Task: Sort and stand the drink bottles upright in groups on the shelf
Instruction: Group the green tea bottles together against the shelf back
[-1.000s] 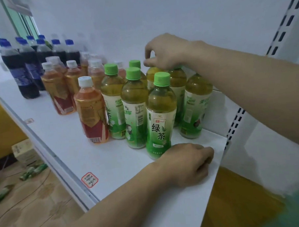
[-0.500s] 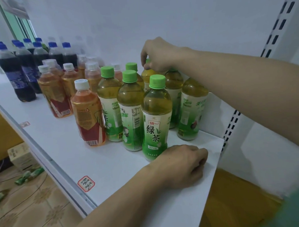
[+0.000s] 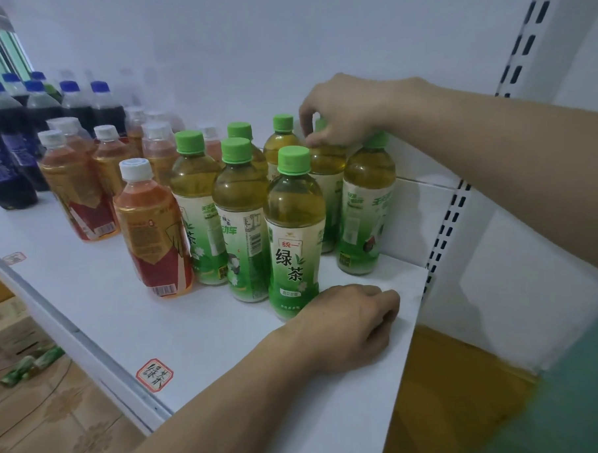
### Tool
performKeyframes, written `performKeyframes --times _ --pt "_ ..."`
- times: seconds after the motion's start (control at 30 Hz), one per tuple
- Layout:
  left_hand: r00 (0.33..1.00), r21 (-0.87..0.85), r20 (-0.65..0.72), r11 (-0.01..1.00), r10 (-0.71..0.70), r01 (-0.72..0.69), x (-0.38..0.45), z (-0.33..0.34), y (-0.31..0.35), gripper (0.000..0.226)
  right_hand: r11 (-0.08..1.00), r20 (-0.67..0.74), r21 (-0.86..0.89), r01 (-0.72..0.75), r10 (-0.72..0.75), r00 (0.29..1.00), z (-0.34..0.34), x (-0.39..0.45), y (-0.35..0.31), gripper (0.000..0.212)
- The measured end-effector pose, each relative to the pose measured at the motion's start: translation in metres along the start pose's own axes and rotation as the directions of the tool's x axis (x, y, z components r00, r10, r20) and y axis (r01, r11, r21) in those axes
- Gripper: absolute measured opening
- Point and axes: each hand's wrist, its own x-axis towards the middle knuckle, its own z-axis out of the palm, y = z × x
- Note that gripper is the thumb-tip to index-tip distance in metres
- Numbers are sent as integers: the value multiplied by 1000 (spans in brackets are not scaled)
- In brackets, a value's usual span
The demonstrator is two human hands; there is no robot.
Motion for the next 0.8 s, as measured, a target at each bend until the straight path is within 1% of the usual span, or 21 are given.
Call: performKeyframes --times 0.03,0.13,0.2,0.23,0.27,0.3,0.33,0.37,0.4,0.5,0.53,0.6,0.63,0.7,0.8 --pt "1000 0 0 1000 0 0 0 0 0 10 1000 -11 24 5 -5 1000 2 -3 1 25" --pt "1000 5 -1 1000 0 0 -1 -1 0 11 998 -84 50 -28 32 996 -5 -13 3 44" --pt "1000 6 4 1000 1 -1 -1 0 0 11 996 -140 -7 -91 89 986 -13 -26 9 48" --pt "1000 6 9 1000 -1 1 -2 0 0 11 989 -136 -46 -138 131 982 -16 -33 13 50" --pt "1000 7 14 1000 -4 4 -2 -1 -1 10 980 -85 -59 -187 182 980 -19 -41 16 52" --pt "1000 8 19 1000 -7 7 -2 -1 -1 11 971 12 -36 -237 237 971 -19 -50 16 54" --pt "1000 9 22 1000 -9 9 -1 -1 -2 11 961 122 9 -277 274 954 -16 -57 15 55" --pt "1000 12 22 1000 -13 12 0 -2 -2 12 952 192 53 -303 288 938 -12 -63 14 54" --pt "1000 14 23 1000 -17 17 -1 -1 -2 12 950 200 90 -301 278 939 -6 -65 13 50" --pt "999 15 21 999 -40 39 -1 2 0 14 948 48 204 -245 240 969 1 -69 20 28" --pt "999 20 12 998 -52 52 -1 4 0 17 943 17 242 -228 230 973 0 -71 23 21" --pt "996 32 -14 996 -88 88 1 6 1 30 914 24 350 -206 211 977 -4 -75 31 8" --pt "993 23 -15 993 -115 115 1 8 1 39 896 42 400 -192 192 981 -4 -77 33 6" --pt "983 -7 11 983 -184 184 2 10 4 51 884 62 442 -151 139 988 -4 -79 36 11" --pt "968 2 59 970 -243 243 2 11 5 58 886 36 451 -110 106 994 -2 -77 33 13"
